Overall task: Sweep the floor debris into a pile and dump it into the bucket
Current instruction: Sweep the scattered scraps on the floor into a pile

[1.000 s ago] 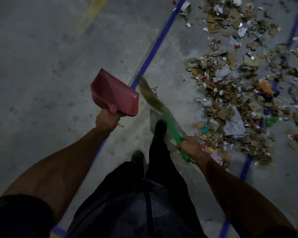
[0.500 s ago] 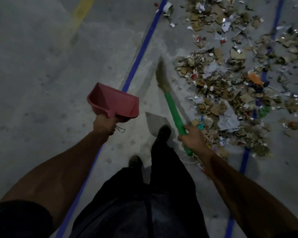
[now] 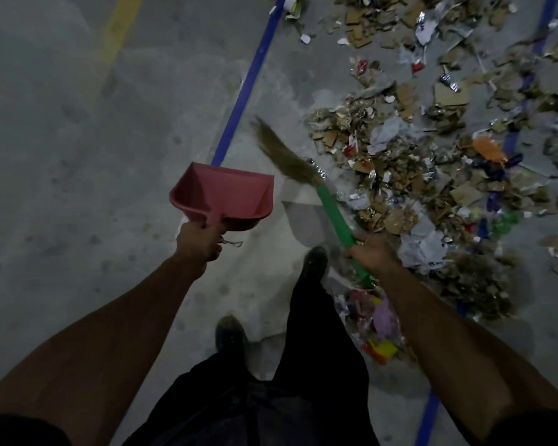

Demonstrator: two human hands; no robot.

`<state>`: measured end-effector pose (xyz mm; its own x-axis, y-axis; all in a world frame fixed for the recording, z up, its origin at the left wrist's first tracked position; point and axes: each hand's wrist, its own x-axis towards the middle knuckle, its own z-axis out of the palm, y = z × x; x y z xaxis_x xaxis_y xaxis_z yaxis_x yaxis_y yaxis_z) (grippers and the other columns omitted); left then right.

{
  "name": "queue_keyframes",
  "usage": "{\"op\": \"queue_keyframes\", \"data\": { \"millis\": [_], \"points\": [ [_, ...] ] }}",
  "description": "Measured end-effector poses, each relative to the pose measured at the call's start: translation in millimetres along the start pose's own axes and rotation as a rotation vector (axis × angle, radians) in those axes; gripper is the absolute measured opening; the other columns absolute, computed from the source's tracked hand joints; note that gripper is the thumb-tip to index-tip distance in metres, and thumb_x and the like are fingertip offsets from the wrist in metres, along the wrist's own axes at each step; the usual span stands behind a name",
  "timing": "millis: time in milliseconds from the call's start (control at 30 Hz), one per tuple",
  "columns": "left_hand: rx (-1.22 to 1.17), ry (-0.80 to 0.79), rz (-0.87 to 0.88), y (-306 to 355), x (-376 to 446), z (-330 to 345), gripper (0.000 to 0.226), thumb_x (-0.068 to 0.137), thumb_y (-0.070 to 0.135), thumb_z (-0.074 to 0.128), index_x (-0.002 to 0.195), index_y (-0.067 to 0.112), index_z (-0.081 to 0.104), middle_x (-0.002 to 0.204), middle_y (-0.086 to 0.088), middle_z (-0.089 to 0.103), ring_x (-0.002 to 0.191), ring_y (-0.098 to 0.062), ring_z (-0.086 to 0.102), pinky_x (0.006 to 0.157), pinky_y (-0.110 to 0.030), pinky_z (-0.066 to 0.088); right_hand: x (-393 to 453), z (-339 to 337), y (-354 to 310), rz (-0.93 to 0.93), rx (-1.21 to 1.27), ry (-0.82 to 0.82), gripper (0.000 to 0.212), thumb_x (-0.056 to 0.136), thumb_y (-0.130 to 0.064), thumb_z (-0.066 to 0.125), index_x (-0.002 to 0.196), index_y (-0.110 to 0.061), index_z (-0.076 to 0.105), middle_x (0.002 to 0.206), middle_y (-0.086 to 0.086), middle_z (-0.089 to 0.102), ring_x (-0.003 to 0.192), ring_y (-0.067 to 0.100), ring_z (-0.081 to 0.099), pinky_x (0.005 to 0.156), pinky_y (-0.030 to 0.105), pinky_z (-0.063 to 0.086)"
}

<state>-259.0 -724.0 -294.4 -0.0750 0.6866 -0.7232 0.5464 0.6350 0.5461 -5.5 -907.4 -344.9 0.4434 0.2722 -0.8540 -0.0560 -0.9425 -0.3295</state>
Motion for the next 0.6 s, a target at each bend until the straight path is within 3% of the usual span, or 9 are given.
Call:
{"op": "queue_keyframes", "data": {
  "millis": [33, 133, 267, 367, 500, 600],
  "points": [
    [-0.001, -0.001, -0.002, 10.1, -0.8, 13.8, 0.021, 0.083, 0.016, 0.067, 0.088, -0.004, 0.062, 0.072, -0.016, 0.055, 0.048, -0.020, 0.043, 0.035, -0.015, 0.031, 9.1, -17.6, -8.6, 0.015, 0.047, 0.005, 0.049, 0.077, -0.004, 0.077, 0.124, -0.005, 0.063, 0.104, 0.012, 0.068, 0.091, 0.032, 0.067, 0.081, 0.034, 0.058],
    [0.003, -0.026, 0.004, 38.5, 1.9, 49.6, 0.025, 0.090, 0.024, 0.061, 0.094, -0.001, 0.060, 0.073, -0.013, 0.056, 0.048, -0.019, 0.045, 0.038, -0.018, 0.033, 37.7, -65.7, -32.2, 0.039, 0.138, 0.034, 0.024, 0.083, 0.002, 0.069, 0.105, -0.007, 0.064, 0.089, 0.012, 0.063, 0.057, 0.024, 0.056, 0.044, 0.018, 0.049],
    [0.053, -0.050, -0.011, 67.8, 7.8, 84.0, 0.014, 0.091, 0.023, 0.056, 0.089, 0.009, 0.057, 0.078, -0.008, 0.059, 0.051, -0.018, 0.050, 0.044, -0.022, 0.033, 80.0, -108.7, -44.5, 0.062, 0.217, 0.092, 0.023, 0.076, -0.007, 0.075, 0.097, 0.000, 0.069, 0.076, 0.013, 0.064, 0.058, 0.024, 0.057, 0.058, 0.034, 0.052],
    [0.078, -0.060, -0.014, 82.5, 13.4, 104.8, 0.008, 0.092, 0.018, 0.053, 0.090, 0.010, 0.054, 0.078, -0.007, 0.055, 0.051, -0.017, 0.046, 0.043, -0.021, 0.030, 112.4, -133.3, -44.6, 0.092, 0.282, 0.091, 0.021, 0.072, -0.009, 0.077, 0.090, -0.001, 0.068, 0.069, 0.010, 0.061, 0.047, 0.018, 0.055, 0.043, 0.024, 0.047],
    [0.089, -0.058, -0.005, 96.7, 16.7, 126.4, 0.012, 0.092, 0.017, 0.051, 0.081, 0.017, 0.048, 0.076, -0.008, 0.054, 0.049, -0.018, 0.044, 0.043, -0.019, 0.026, 177.7, -156.2, -19.2, 0.098, 0.402, 0.051, 0.030, 0.066, -0.015, 0.075, 0.090, 0.002, 0.066, 0.063, 0.009, 0.058, 0.046, 0.021, 0.051, 0.047, 0.029, 0.044],
    [0.101, -0.035, -0.020, 102.3, 18.5, 136.1, 0.016, 0.091, 0.016, 0.052, 0.076, 0.017, 0.046, 0.075, -0.008, 0.054, 0.049, -0.018, 0.043, 0.044, -0.019, 0.025, 133.7, -176.5, -51.7, 0.133, 0.522, 0.111, 0.025, 0.071, -0.014, 0.074, 0.090, 0.001, 0.065, 0.068, 0.008, 0.057, 0.050, 0.020, 0.053, 0.045, 0.027, 0.046]
  ]
}}
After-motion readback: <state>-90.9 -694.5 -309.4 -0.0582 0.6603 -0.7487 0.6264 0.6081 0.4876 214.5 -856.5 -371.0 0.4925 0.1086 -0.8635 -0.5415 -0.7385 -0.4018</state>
